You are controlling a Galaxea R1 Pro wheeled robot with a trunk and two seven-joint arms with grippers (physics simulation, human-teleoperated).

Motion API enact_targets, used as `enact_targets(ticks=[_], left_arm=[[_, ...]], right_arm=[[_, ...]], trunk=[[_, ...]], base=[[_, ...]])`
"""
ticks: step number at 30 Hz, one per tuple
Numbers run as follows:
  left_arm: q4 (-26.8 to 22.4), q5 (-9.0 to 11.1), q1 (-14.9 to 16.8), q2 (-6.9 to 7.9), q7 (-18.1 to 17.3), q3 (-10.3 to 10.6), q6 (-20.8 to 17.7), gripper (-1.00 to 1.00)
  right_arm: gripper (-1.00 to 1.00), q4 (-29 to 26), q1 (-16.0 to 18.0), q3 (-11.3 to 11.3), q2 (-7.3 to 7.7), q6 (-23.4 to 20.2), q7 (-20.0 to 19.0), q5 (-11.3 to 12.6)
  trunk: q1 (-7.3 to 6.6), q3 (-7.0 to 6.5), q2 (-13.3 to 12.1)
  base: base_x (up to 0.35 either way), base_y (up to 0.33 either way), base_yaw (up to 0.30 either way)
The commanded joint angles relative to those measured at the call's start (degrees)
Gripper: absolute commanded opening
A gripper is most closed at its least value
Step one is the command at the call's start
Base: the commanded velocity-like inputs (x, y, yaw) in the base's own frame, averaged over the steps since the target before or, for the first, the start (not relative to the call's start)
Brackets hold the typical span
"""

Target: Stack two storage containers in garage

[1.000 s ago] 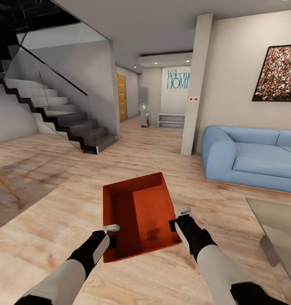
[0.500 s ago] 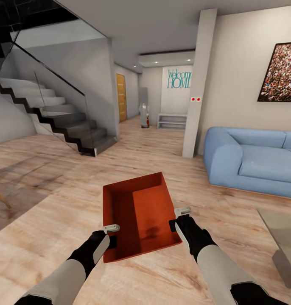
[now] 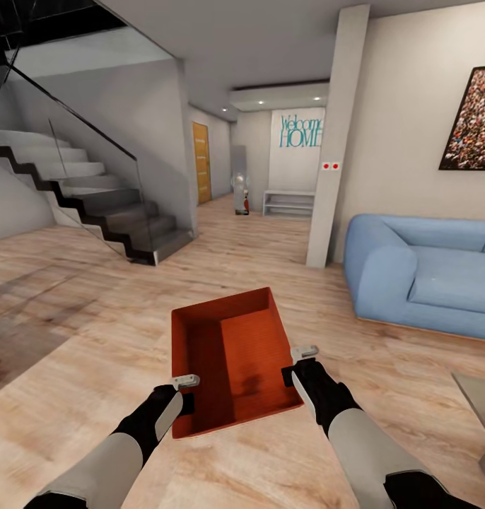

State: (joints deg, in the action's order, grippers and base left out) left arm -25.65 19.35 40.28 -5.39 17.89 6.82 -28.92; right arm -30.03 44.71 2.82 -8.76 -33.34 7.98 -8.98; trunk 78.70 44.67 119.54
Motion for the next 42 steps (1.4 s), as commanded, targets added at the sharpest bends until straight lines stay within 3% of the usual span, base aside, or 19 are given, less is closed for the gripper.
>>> enact_targets(ticks=[1,42], left_arm=[[-0.1,1.0,0.0,0.45,0.0,-0.1,0.3,-1.00],[-0.1,1.0,0.0,0.47,0.0,-0.1,0.3,-1.00]], right_arm=[[-1.00,0.0,0.0,-0.6,0.06,0.3,-1.0,4.8],[-1.00,0.0,0.1,-0.6,0.06,0.3,-1.0,4.8]], trunk=[[0.00,0.00,0.0],[0.00,0.00,0.0]], base=[[0.336,0.000,0.000],[0.336,0.000,0.000]])
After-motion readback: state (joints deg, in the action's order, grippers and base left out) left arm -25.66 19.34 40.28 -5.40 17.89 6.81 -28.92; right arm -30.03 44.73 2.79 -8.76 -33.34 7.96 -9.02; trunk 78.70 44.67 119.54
